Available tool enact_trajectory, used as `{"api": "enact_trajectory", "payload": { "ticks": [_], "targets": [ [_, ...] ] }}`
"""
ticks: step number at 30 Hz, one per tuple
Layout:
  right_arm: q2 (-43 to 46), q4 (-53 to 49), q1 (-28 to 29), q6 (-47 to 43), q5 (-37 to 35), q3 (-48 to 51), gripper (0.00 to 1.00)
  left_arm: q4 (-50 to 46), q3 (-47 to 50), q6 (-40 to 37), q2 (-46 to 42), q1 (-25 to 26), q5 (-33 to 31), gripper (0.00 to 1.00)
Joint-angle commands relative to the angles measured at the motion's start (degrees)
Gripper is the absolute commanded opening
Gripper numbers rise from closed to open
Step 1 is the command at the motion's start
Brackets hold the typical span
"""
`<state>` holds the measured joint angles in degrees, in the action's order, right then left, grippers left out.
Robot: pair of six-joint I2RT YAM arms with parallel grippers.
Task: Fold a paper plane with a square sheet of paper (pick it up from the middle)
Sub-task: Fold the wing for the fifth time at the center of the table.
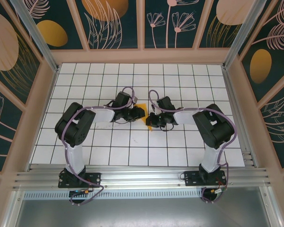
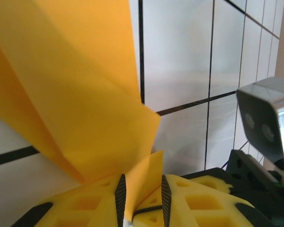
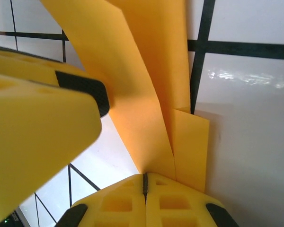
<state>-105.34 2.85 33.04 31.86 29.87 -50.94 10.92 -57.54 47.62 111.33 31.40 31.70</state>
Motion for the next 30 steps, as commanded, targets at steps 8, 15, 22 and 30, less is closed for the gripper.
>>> {"api": "enact_trajectory", "payload": {
  "ticks": [8,15,22,30],
  "targets": [
    [-3.32,-5.1,-0.34,0.49,-1.41,0.59,0.05,-3.51,-1.97,-3.5,3.77,0.6,-2.05,0.27],
    [-3.26,-7.69,-0.23,-1.04,-1.7,2.08,0.05,-9.6,-6.74,-6.54,5.72,0.38,-8.95,0.26],
    [-2.12,-9.81,-0.08,-2.34,-1.34,5.26,0.05,-13.17,-11.52,-10.0,6.97,-1.4,-10.92,0.26],
    [-2.2,-9.0,-0.13,-2.14,-1.74,6.81,0.05,-15.76,-15.32,-14.41,9.22,-4.61,-10.52,0.28]
  ]
}}
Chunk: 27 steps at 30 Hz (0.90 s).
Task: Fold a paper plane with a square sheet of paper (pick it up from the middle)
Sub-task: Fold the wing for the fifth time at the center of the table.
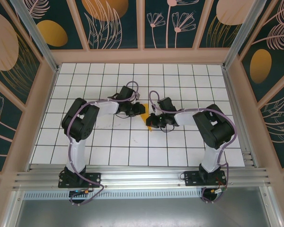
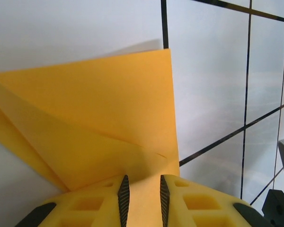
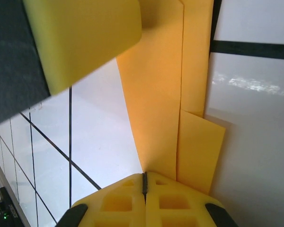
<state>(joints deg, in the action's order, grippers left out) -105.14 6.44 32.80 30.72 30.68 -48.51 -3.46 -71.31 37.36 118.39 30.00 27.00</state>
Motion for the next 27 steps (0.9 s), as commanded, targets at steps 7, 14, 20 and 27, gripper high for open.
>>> {"api": "enact_trajectory", "payload": {
  "ticks": [7,14,20,27],
  "targets": [
    [-2.49,-12.47,0.16,-0.84,-2.49,5.05,0.05,-3.82,-5.12,-8.23,4.14,-5.9,-6.5,0.29],
    [-2.4,-12.28,0.1,-0.66,-2.44,5.45,0.05,-5.8,-8.59,-10.76,6.64,-8.0,-8.08,0.29],
    [-2.28,-11.95,0.16,-0.64,-2.21,5.45,0.05,-6.38,-10.18,-11.94,7.63,-8.64,-9.51,0.29],
    [-2.36,-9.66,0.14,-0.91,-1.54,6.19,0.05,-2.44,-7.32,-11.32,7.15,-10.88,-6.41,0.29]
  ]
}}
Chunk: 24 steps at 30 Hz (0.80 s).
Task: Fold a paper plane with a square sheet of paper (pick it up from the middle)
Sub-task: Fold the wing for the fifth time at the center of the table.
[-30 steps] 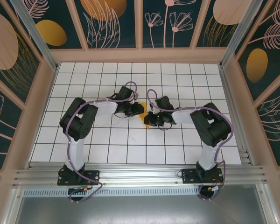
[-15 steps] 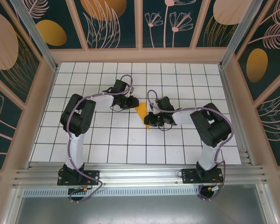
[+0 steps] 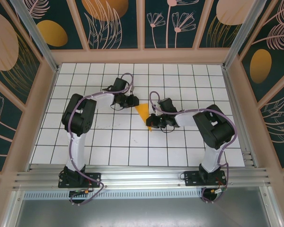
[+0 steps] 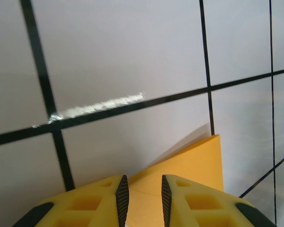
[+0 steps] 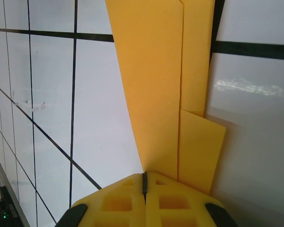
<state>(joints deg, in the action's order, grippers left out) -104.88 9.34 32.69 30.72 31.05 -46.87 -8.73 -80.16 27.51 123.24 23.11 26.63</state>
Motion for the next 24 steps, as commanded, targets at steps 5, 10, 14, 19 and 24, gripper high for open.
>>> {"api": "enact_trajectory", "payload": {
  "ticks": [5,10,14,19,24],
  "targets": [
    [-2.33,-11.14,0.25,-0.93,-1.13,4.7,0.06,4.19,2.55,-0.45,0.57,-5.89,-6.11,0.3],
    [1.29,-8.54,0.27,0.54,-0.85,2.89,0.1,3.21,2.7,0.47,-3.63,-6.09,-8.72,0.35],
    [6.78,-7.15,0.97,1.93,-2.77,-1.09,0.21,3.08,4.87,3.27,-8.65,-6.02,-10.13,0.38],
    [15.74,-5.94,0.96,2.59,-7.69,-3.83,0.41,3.93,10.27,7.27,-15.66,-4.89,-11.74,0.4],
    [22.51,-7.64,-0.04,2.5,-17.61,-1.79,0.53,3.46,13.75,10.91,-20.15,-0.46,-13.99,0.46]
  ]
}}
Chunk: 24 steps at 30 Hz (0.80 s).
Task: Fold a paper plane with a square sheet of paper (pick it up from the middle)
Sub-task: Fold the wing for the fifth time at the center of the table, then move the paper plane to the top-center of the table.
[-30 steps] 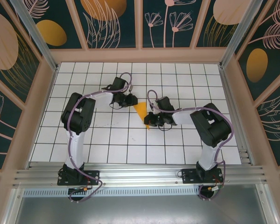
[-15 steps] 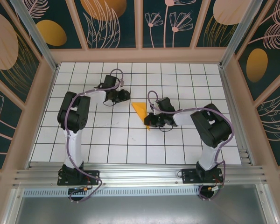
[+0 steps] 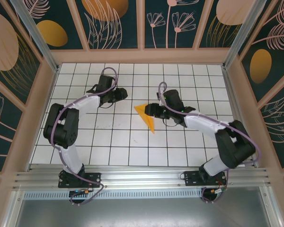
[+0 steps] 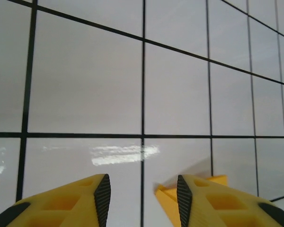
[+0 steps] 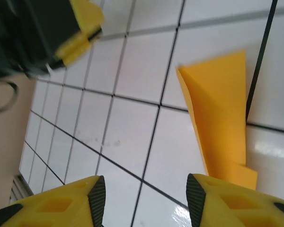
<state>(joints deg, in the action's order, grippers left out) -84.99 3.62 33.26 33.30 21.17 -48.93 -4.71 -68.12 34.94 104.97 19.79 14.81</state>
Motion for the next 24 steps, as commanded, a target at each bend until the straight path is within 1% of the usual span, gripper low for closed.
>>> {"api": "enact_trajectory", "payload": {
  "ticks": [1,4,5,8,11,16,21,24],
  "targets": [
    [3.32,-2.54,-1.01,-0.01,-9.81,0.85,0.54,-1.09,1.91,3.95,-2.17,4.05,-2.89,0.47],
    [4.4,-4.96,-1.59,0.14,-14.9,2.29,0.59,-2.61,2.02,5.57,-2.15,8.46,-4.53,0.52],
    [4.56,-5.74,-3.42,0.27,-16.2,2.75,0.6,-2.89,2.09,6.39,-1.85,9.83,-4.77,0.53],
    [5.01,-6.65,-5.49,1.04,-18.45,4.47,0.63,-3.6,1.81,8.45,-0.55,13.26,-5.34,0.57],
    [5.53,-6.24,-7.39,1.76,-18.59,6.3,0.64,-4.33,1.03,10.04,1.27,15.92,-6.26,0.59],
    [6.01,-5.62,-8.64,2.43,-18.36,8.14,0.64,-6.86,-1.04,10.8,4.74,17.82,-7.59,0.6],
    [5.89,-5.48,-8.84,2.63,-18.0,8.63,0.64,-8.03,-1.53,10.94,5.88,18.35,-7.68,0.52],
    [5.82,-5.49,-8.91,2.74,-18.01,8.78,0.64,-7.87,-0.46,11.54,4.89,18.35,-7.92,0.41]
  ]
}}
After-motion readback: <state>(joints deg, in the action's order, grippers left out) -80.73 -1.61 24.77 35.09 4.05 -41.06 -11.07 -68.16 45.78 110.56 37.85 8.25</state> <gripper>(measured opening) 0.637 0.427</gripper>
